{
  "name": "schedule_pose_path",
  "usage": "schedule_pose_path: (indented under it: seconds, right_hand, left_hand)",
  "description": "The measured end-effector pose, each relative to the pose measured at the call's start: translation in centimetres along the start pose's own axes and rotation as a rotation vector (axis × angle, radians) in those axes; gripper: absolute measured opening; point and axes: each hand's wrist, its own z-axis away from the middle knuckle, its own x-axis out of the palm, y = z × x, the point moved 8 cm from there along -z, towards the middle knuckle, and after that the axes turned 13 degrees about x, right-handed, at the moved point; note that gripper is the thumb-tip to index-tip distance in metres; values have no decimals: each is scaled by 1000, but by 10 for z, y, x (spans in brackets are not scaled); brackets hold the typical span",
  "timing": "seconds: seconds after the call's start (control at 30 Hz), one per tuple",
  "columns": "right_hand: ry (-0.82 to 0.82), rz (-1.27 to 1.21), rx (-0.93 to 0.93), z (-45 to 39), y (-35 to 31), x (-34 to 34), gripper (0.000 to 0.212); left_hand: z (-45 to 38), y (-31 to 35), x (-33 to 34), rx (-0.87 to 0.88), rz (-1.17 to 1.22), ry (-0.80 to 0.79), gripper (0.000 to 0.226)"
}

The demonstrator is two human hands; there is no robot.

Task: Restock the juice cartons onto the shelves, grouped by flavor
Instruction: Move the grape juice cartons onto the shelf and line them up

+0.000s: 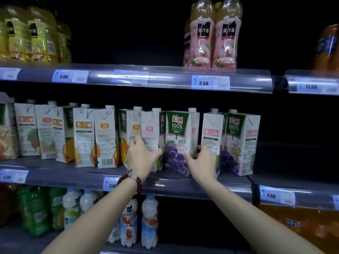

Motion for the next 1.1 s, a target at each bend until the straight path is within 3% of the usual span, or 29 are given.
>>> schedule_pose_path:
  seconds: [0.27, 0.4, 0.67, 0.73, 0.83, 0.97, 1.1]
  right_hand:
    - [4, -28, 99, 4, -4, 13, 78]
    - [-26, -8, 114, 15, -5, 19, 89]
    - [-86, -152, 125, 11, -2, 16, 54]
    - [-49, -136, 114, 11, 1, 8, 56]
    - [-31, -113, 60, 10, 1, 3, 76]
    - [-70, -101, 33, 7, -4, 14, 69]
    - [-68, -178, 128, 0, -3, 23, 74]
  left_hand:
    - [6, 5, 6, -70, -7, 14, 83]
    - [5, 0, 5, -112, 71, -8, 75]
    - [6, -3, 2, -110, 133, -17, 77]
    - [6, -4, 3, -111, 158, -22, 79]
    - [5, -7, 4, -109, 186, -21, 77]
    - [7, -6, 7, -136, 145, 12, 76]
    - [18, 5, 14, -152, 111, 97, 86]
